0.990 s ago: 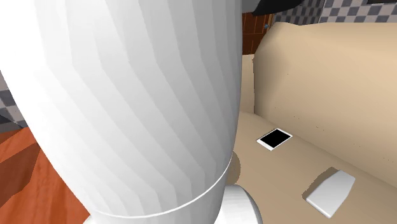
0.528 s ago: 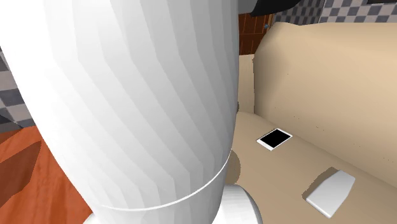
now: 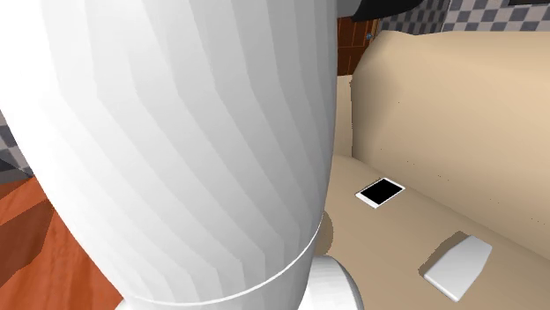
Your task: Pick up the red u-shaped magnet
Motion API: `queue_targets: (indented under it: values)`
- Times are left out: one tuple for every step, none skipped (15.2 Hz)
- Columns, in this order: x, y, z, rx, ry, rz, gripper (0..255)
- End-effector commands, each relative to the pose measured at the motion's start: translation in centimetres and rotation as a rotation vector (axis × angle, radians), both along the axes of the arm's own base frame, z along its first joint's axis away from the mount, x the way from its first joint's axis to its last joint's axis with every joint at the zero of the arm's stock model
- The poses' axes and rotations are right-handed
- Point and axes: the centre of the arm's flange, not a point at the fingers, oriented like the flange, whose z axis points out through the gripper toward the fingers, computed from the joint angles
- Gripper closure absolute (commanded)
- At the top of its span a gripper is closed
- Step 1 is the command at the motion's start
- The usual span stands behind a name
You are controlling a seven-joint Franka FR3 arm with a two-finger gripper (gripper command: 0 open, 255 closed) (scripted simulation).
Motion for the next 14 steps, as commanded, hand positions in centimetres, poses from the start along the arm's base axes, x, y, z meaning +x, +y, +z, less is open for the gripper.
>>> queue_targets:
  values:
    - [0.0, 0.0, 1.0, 0.0, 0.0, 0.0, 255]
    - [0.0, 0.0, 1.5, 0.0, 0.0, 0.0, 255]
    - [0.0, 0.0, 2.1, 0.0, 0.0, 0.0, 255]
    - [0.0, 0.0, 2.6, 0.0, 0.0, 0.0, 255]
    - [0.0, 0.0, 3.1, 0.0, 0.0, 0.0, 255]
    - [0.0, 0.0, 3.7, 0.0, 0.0, 0.0, 255]
    - [0.0, 0.0, 4.2, 0.0, 0.0, 0.0, 255]
    - [0.0, 0.0, 4.7, 0.0, 0.0, 0.0, 255]
    - [0.0, 0.0, 5.2, 0.0, 0.0, 0.0, 255]
    - [0.0, 0.0, 5.8, 0.0, 0.0, 0.0, 255]
    - [0.0, 0.0, 6.3, 0.0, 0.0, 0.0, 255]
    - [0.0, 0.0, 6.8, 0.0, 0.0, 0.0, 255]
    - [0.0, 0.0, 6.9, 0.0, 0.0, 0.0, 255]
    - [0.0, 0.0, 6.9, 0.0, 0.0, 0.0, 255]
